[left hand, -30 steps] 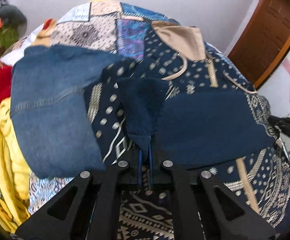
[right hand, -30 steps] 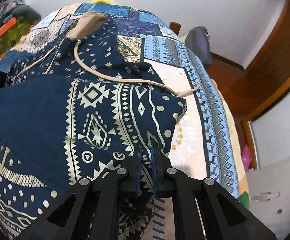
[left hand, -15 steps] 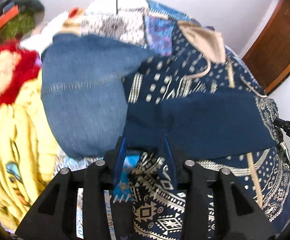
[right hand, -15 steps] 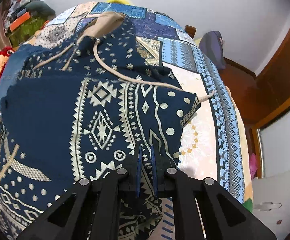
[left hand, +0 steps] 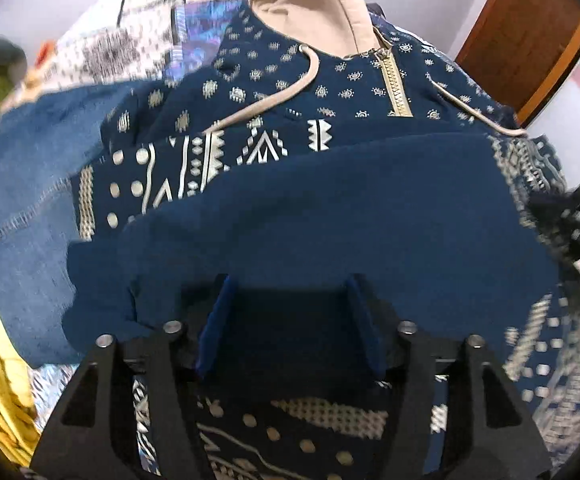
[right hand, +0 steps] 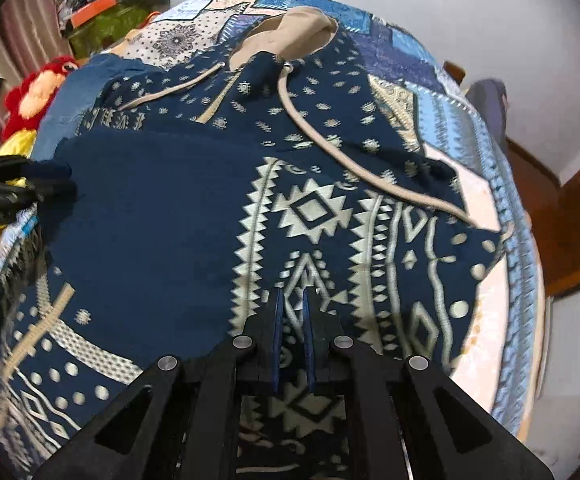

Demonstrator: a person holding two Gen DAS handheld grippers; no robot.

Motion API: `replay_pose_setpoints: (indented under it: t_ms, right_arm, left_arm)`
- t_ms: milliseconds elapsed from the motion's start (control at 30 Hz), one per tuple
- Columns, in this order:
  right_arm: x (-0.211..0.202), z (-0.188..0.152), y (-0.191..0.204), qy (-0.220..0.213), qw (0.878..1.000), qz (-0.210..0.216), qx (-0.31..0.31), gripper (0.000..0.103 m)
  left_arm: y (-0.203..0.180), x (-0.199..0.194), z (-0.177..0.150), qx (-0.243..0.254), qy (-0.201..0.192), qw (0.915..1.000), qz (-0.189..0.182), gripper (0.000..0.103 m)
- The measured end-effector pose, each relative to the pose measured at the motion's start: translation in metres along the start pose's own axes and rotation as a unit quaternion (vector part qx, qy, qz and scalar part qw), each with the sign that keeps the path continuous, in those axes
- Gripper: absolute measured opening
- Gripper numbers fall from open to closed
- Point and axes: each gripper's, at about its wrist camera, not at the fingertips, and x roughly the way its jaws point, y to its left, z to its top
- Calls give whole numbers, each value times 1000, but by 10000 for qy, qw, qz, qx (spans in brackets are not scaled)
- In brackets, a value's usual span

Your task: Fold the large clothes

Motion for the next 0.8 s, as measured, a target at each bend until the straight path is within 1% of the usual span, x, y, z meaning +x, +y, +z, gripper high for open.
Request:
replay_pose_setpoints:
  t_ms: [33,67,167,233,267,367,500,567,667,700,767,800]
  right_arm:
    - [2,-1,-1,7,9994,-332,-91,5]
    - [3,-3,-1,5,9990,-414,-160,5]
    - [4,-2,-3,-8,9987,-455,-234,5]
    - [3,-1,0,-8,9971,-654,-398,5]
    - [4,-2,3,-46,9953,-819,-519,5]
    - [5,-6,5,-123,9920,-1086,-626,5]
    - [-3,-12,-9,-111,9937,-1006,-488,5]
    - [-8,-14,-23,-99,9961,-849,-236,5]
    - [-14,-20,-41,-122,9967,-805,53,5]
    - [-16,-24,-47,-120,9974,-699,152,5]
    - [-17,-31,-51,-120,9969,-747,231,5]
    - [-18,-35,-53,-122,9953,-937,221,6]
  left_arm:
    - [-1,0,-1,27,-28,10000,27,63]
    - [0,1,-1,12,-42,10000,13,63]
    - [3,4,-2,-41,-45,10000,-47,65]
    - [5,4,-3,-68,2,10000,-71,66]
    - [3,5,-2,-32,6,10000,-42,67]
    - [1,5,-3,-15,-5,10000,4,68]
    - [2,5,-2,13,-2,10000,1,68]
    - [3,6,-3,21,0,10000,0,68]
    - [2,6,-3,30,-4,10000,18,68]
    - [1,5,-3,41,-4,10000,25,68]
    - [1,5,-3,38,2,10000,34,68]
    - [1,5,-3,36,4,10000,36,68]
